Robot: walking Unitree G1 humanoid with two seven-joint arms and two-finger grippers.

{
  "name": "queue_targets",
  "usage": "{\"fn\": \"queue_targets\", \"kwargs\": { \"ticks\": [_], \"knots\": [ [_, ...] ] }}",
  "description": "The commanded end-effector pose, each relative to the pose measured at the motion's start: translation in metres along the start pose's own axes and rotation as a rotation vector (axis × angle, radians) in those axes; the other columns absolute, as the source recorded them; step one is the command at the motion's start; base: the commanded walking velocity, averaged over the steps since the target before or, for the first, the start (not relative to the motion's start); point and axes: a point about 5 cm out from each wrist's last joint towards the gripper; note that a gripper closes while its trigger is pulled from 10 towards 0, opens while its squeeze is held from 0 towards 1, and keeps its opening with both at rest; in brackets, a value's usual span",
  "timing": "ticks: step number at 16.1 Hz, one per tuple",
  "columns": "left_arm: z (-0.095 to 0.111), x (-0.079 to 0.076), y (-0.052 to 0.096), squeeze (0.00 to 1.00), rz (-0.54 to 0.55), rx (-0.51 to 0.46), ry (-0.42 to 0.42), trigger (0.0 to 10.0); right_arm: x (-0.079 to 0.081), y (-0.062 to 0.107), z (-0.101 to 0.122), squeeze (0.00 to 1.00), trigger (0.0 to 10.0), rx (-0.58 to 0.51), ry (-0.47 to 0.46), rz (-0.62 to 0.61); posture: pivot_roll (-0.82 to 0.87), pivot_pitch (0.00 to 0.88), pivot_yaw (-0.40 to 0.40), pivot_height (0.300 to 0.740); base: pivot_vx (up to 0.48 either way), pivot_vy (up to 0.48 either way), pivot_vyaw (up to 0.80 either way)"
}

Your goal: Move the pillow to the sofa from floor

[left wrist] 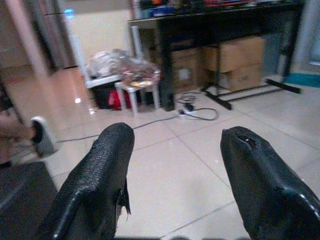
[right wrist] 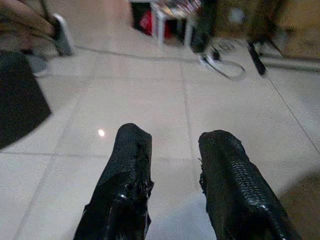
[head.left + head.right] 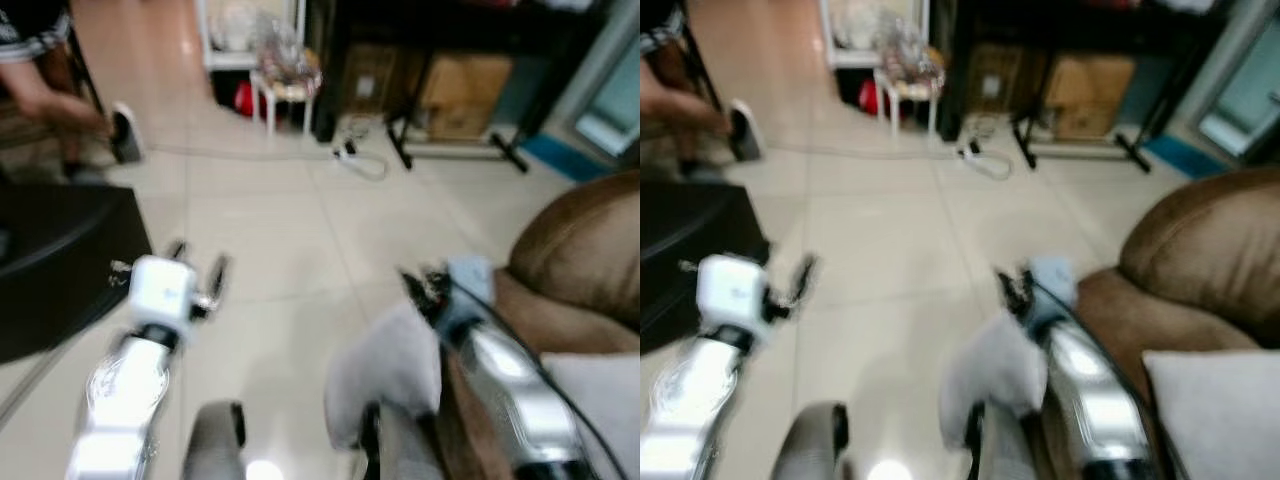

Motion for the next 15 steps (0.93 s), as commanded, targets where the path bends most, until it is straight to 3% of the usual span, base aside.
{"fn": "queue_targets", "kwargs": {
  "ticks": [1, 7, 15],
  "knots": [
    [0.003, 0.002, -0.001, 0.00, 0.002, -0.006, -0.015, 10.0, 0.001, -0.002, 0.006, 0.00, 10.0, -0.024, -0.003, 0.007, 0.05, 0.000, -0.092, 0.571, 0.292, 0.000, 0.00],
    [0.000, 0.006, -0.003, 0.00, 0.036, 0.008, -0.052, 10.0, 0.000, -0.005, 0.003, 0.00, 10.0, -0.010, 0.005, 0.029, 0.05, 0.000, -0.089, 0.526, 0.000, 0.000, 0.00],
    [-0.002, 0.007, -0.015, 0.00, -0.032, 0.034, -0.077, 10.0, 0.000, -0.014, -0.009, 0.00, 10.0, 0.052, 0.003, 0.004, 0.01, 0.000, -0.038, 0.446, 0.000, 0.000, 0.00]
  ]
}}
Point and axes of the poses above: a point about 5 cm out from each wrist's last joint towards the gripper, its own y axis pointing back from the gripper into the wrist, its own z axis along the axis of the wrist's last joint, x = y × z, and after that the axes turned 15 degrees about y, right-handed
